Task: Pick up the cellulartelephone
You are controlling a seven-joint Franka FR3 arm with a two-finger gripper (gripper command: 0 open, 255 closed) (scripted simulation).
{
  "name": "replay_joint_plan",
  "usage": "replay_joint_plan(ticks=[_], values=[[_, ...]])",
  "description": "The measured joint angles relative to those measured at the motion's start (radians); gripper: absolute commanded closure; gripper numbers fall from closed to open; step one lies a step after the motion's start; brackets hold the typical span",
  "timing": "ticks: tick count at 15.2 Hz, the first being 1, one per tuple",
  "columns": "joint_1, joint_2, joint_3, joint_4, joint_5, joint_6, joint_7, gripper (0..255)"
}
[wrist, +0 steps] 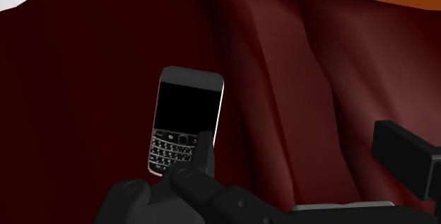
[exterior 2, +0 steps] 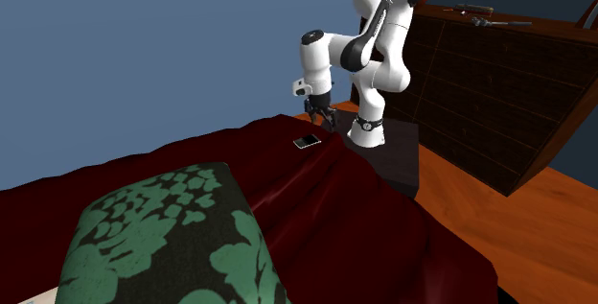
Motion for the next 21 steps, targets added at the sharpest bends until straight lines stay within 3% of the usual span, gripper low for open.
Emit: replay_joint_plan(ticks=[7, 15, 16, 21], values=[[-0.077, 0.183, -0.1, -0.007, -0.056, 0.166, -0.052, 0], [-0.075, 0.31, -0.127, -0.029, -0.037, 0.31, -0.079, 0], [-0.075, 0.316, -0.128, -0.03, -0.036, 0.317, -0.081, 255], [-0.075, 0.319, -0.128, -0.03, -0.035, 0.321, -0.082, 255]])
